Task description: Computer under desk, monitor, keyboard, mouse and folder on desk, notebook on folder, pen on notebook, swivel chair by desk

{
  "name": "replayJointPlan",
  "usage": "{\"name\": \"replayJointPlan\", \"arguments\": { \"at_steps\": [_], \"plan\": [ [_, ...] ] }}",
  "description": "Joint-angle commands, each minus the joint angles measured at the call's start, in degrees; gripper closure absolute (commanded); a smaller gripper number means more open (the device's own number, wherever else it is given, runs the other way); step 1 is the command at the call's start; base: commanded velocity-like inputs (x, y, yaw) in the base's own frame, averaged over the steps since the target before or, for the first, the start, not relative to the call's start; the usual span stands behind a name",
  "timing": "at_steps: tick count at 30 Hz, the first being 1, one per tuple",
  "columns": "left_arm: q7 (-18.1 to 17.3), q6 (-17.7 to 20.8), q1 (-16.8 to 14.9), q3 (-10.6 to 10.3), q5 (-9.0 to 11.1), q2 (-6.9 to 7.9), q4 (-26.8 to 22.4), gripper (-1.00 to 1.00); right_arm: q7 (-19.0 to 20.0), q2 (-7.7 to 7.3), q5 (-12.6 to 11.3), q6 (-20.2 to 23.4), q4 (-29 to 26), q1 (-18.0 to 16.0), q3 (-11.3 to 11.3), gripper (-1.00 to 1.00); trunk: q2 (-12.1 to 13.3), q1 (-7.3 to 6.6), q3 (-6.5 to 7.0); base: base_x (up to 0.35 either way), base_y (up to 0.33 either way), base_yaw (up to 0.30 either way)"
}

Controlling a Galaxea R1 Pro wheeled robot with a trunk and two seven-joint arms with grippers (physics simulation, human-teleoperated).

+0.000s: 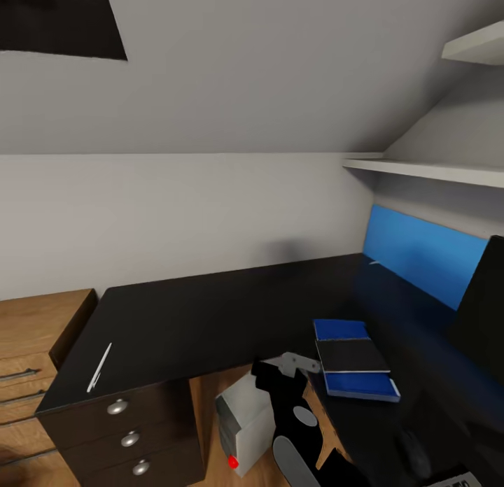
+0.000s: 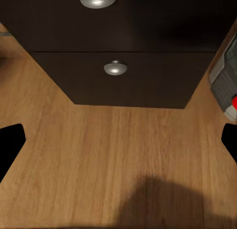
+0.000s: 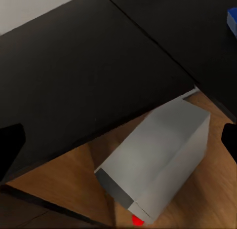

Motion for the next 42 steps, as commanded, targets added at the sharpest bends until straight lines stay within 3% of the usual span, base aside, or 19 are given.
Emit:
{"name": "replayJointPlan", "arguments": {
  "at_steps": [1,13,18,23,33,42],
  "plan": [
    [0.3,-0.2,0.0,-0.3,0.6,0.08,-0.1,-1.00,-0.4,0.00,-0.2,0.2,0.0,-0.1,0.2,-1.00,0.0,0.00,-0.05,0.000,0.000,0.277],
    [0.1,-0.3,0.0,-0.4,0.6,0.08,-0.1,-1.00,-0.3,0.57,1.1,-0.5,0.7,-0.1,1.3,-1.00,0.0,0.00,-0.20,0.000,0.035,0.258],
    [0.1,-0.3,0.0,-0.4,0.6,0.08,-0.1,-1.00,-0.1,0.53,3.6,-0.6,0.7,-0.1,5.9,-1.00,0.0,0.00,-0.23,0.000,0.008,0.043],
    [0.1,-0.3,0.0,-0.5,0.6,0.08,-0.1,-1.00,0.0,0.53,5.2,-1.2,0.7,-0.1,7.4,-1.00,0.0,0.00,-0.24,0.000,0.001,0.005],
    [0.0,-0.3,0.0,-0.5,0.6,0.08,-0.1,-1.00,0.0,0.68,5.5,-1.7,0.5,-0.1,8.6,-1.00,0.0,0.00,-0.24,0.000,0.001,0.007],
    [0.0,-0.3,0.0,-0.4,0.6,0.08,-0.1,-1.00,-0.1,0.72,5.5,-1.8,0.5,-0.1,8.7,-1.00,0.0,0.00,-0.24,-0.097,0.170,0.210]
  ]
}}
